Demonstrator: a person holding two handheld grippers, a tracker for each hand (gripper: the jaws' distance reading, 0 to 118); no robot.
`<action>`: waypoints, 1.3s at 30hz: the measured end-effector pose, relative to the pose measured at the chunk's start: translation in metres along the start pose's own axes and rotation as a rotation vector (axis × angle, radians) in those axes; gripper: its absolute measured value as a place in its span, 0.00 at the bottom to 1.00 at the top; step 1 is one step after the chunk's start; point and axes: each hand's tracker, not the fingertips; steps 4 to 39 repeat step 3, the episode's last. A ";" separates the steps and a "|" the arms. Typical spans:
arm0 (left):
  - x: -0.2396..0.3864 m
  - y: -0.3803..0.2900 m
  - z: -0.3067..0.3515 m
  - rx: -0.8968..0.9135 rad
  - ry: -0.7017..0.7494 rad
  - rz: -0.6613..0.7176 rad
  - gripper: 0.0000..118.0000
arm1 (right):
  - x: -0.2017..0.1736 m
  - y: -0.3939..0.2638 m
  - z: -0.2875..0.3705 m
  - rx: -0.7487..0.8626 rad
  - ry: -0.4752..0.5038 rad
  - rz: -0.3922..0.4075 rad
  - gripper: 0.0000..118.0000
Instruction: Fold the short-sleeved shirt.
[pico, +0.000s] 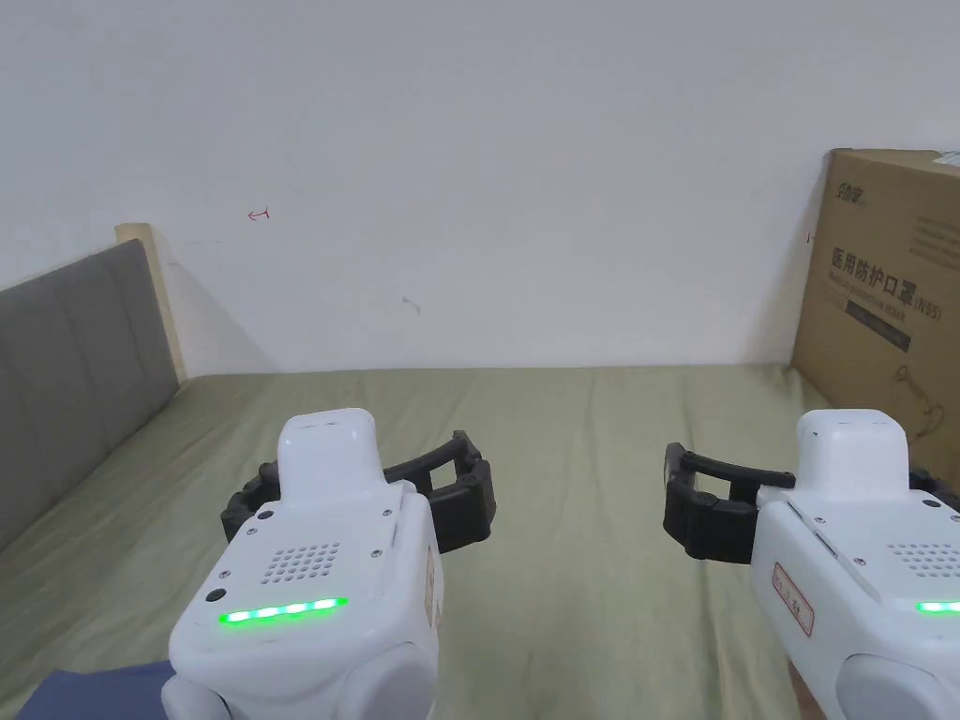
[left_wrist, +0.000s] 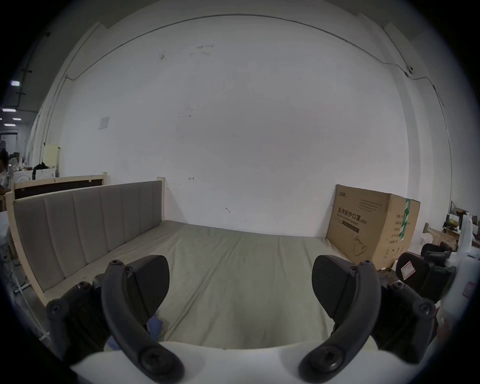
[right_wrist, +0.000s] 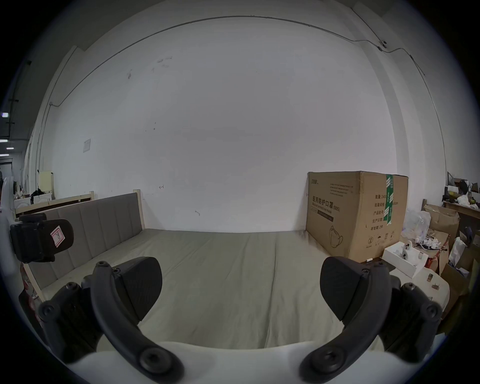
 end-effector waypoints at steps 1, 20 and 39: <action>0.001 0.000 0.000 -0.003 0.007 0.002 0.95 | 0.000 0.000 0.000 0.000 0.000 -0.002 1.00; 0.000 -0.001 -0.001 0.001 0.006 0.007 0.95 | 0.000 0.000 0.000 -0.001 0.002 -0.002 1.00; 0.000 -0.001 -0.001 0.001 0.006 0.007 0.95 | 0.000 0.000 0.000 -0.001 0.002 -0.002 1.00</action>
